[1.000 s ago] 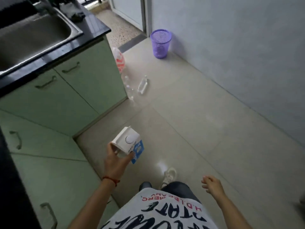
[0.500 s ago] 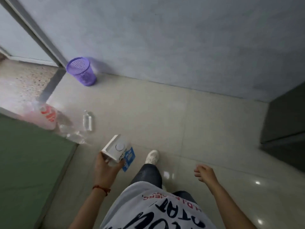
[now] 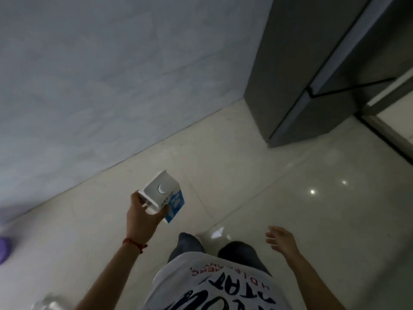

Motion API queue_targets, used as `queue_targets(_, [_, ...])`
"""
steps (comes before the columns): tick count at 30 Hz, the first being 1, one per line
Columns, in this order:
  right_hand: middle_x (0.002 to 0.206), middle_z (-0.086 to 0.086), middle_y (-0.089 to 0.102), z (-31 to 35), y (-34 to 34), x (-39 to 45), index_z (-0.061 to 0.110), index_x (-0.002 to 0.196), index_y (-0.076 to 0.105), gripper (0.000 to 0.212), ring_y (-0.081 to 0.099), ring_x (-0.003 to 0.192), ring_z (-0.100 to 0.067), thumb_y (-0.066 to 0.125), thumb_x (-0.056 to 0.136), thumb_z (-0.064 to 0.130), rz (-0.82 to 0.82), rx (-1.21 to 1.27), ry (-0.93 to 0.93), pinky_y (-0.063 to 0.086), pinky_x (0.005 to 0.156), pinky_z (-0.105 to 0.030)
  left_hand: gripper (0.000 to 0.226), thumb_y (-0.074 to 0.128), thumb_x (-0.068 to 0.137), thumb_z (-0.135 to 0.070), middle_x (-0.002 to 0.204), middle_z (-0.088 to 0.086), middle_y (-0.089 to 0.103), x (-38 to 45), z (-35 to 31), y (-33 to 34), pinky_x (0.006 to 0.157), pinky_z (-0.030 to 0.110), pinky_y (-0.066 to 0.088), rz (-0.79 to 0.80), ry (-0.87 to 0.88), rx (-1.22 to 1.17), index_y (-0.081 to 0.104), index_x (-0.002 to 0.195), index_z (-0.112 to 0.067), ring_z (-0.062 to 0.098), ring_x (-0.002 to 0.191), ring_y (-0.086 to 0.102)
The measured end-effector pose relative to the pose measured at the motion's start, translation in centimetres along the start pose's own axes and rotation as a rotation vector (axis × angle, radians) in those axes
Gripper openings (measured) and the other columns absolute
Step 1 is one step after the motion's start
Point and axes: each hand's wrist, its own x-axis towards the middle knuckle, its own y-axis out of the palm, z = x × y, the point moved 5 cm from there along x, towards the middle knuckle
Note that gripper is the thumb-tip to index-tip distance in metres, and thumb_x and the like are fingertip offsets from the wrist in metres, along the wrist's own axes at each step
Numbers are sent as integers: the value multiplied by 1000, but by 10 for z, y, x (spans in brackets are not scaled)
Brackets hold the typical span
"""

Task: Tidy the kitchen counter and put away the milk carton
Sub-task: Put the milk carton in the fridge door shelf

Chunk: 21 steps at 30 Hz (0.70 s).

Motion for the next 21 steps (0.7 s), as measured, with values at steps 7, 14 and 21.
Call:
queue_targets(7, [99,-17,59,12,-33,24,-4,116,55,29,54,80,-27,49,93,13,-134,254,115,40,62,-28,63,78,66,-9,125,21,55,93,-108,81,78,38,52,206,236,60,41,116,2,36,113,55])
queue_targets(14, [99,-17,58,98,-82,94,-4,117,55,28,54,75,-25,48,94,11,-158,387,70,40,62,-27,61,79,66,-10,125,18,55,144,-199,175,74,31,49,259,292,36,42,115,-2,34,114,55])
queue_targets(21, [91,-10,61,251,-136,147,-2,115,56,25,55,70,-17,47,93,6,-144,433,-147,42,63,-21,63,79,65,-8,125,18,55,176,-274,229,75,24,47,301,305,27,41,115,-2,34,116,53])
